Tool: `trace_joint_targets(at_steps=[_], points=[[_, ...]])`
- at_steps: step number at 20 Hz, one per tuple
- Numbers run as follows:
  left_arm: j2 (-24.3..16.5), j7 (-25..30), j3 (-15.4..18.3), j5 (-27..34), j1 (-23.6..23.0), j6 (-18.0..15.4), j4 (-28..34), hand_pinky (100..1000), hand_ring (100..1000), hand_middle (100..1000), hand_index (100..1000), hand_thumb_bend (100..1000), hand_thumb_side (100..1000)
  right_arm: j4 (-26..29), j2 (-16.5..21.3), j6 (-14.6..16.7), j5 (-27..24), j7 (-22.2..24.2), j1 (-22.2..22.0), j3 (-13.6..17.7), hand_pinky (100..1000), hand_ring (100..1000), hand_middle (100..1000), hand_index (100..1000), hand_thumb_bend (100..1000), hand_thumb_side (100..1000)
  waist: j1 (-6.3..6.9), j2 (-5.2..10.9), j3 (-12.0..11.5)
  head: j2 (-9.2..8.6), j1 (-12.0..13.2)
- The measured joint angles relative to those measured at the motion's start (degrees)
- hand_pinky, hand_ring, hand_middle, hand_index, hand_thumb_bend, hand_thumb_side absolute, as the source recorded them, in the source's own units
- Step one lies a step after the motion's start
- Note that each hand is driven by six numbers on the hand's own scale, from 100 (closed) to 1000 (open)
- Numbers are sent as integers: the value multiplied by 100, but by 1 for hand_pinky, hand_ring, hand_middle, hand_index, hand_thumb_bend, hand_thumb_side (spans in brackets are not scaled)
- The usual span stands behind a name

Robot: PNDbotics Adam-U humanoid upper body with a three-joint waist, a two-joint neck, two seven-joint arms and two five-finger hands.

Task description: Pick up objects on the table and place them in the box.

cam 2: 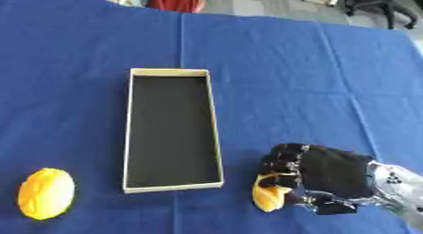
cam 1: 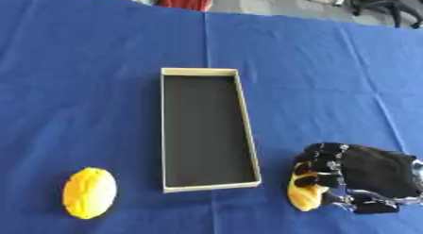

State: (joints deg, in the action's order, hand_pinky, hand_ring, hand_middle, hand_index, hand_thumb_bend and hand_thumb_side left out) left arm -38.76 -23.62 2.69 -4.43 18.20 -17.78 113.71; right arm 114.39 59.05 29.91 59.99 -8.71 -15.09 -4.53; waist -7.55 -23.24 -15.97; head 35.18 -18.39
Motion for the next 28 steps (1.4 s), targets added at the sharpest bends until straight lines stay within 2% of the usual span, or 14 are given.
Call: trace_joint_targets(at_steps=[1, 2, 6, 15, 20, 28], points=[[0, 0, 0, 5, 0, 1, 0, 944, 753, 747, 852, 100, 565, 0, -8, -30, 24, -55, -1, -17, 812, 770, 518, 681, 126, 100, 0, -1, -1, 0, -11], [1, 2, 0, 11, 0, 2, 0, 944, 753, 747, 851, 100, 563, 0, -22, -55, 49, -118, -2, -37, 804, 759, 508, 660, 100, 100, 0, -1, -1, 0, -19], [5, 15, 0, 37, -4, 16, 0, 945, 752, 746, 851, 100, 565, -2, -43, -73, 73, -476, -8, -128, 766, 673, 441, 567, 100, 100, 1, -1, 0, 0, -33], [46, 24, 2, 47, -38, 26, 0, 944, 752, 747, 851, 100, 565, -7, -86, 188, -279, -1206, 1, -170, 759, 649, 418, 562, 100, 100, 22, 36, 4, 2, -39], [47, 24, 4, 48, -53, 27, 0, 943, 752, 747, 851, 100, 565, -7, -77, 345, -626, -1489, 155, 32, 770, 642, 438, 559, 100, 100, 36, 37, 24, 3, -58], [64, 22, 5, 48, -62, 23, 0, 945, 752, 748, 851, 100, 565, -7, 85, 429, -1177, -1805, 393, 391, 768, 632, 435, 563, 100, 100, 76, 37, 1, 7, -69]])
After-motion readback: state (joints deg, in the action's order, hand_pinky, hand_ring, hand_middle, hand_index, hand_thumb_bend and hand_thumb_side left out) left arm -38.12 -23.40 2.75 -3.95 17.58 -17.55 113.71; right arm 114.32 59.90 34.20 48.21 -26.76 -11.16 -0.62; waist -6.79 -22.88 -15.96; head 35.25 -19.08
